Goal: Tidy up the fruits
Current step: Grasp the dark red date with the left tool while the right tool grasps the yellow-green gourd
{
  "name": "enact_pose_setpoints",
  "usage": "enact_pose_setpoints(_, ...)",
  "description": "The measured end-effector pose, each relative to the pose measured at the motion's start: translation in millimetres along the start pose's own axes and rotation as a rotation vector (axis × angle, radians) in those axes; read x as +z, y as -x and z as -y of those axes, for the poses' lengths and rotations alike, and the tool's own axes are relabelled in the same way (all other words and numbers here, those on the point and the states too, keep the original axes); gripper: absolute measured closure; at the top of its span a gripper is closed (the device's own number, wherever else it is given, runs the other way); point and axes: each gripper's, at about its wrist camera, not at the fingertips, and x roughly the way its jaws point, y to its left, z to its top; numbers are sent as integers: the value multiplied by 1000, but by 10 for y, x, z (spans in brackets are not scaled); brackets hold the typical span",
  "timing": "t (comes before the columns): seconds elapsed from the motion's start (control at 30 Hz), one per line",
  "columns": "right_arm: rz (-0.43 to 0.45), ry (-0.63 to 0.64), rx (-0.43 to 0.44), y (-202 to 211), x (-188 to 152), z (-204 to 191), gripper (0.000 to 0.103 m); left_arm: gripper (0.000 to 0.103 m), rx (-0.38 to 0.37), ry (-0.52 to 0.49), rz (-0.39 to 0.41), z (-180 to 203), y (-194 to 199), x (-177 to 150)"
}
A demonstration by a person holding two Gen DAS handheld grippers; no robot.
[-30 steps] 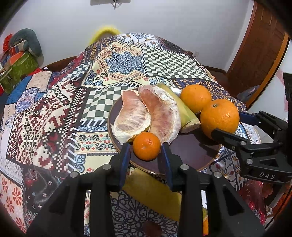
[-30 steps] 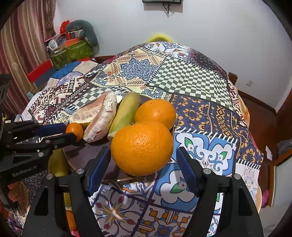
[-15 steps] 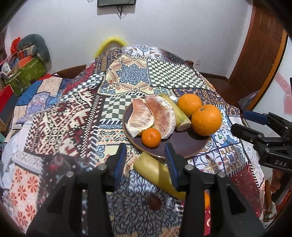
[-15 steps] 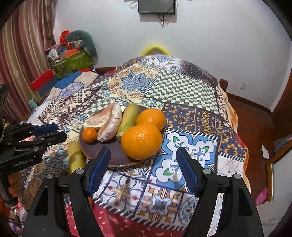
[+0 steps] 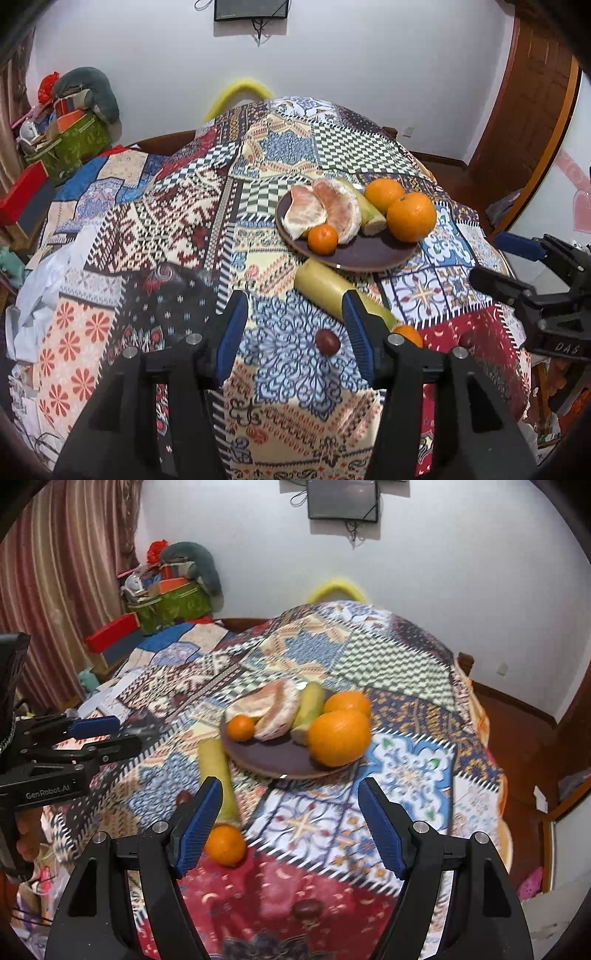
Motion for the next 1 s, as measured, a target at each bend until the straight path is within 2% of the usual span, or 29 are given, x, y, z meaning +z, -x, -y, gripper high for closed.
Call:
enact_pose_setpoints(0.3, -55, 0, 26, -350, -77, -203, 30, 50, -49, 20, -96, -50, -304, -280)
enact_pose_setpoints(0.57, -75, -16, 68, -405, -140, -162, 33, 50, -89, -6, -156, 92, -637, -343)
enact_pose_setpoints(0.63, -83, -20, 79, -419, -145, -137, 37, 53, -90, -8, -162, 114, -687, -339)
enact_pose_setpoints(0.8, -84, -23, 90, -423, -145, -128, 40, 59, -100, -10, -169, 135, -778, -338)
enact_pose_setpoints(1.0, -78, -26, 97, -419, -140, -124, 40, 75, -121, 4, -175, 133, -831, -305)
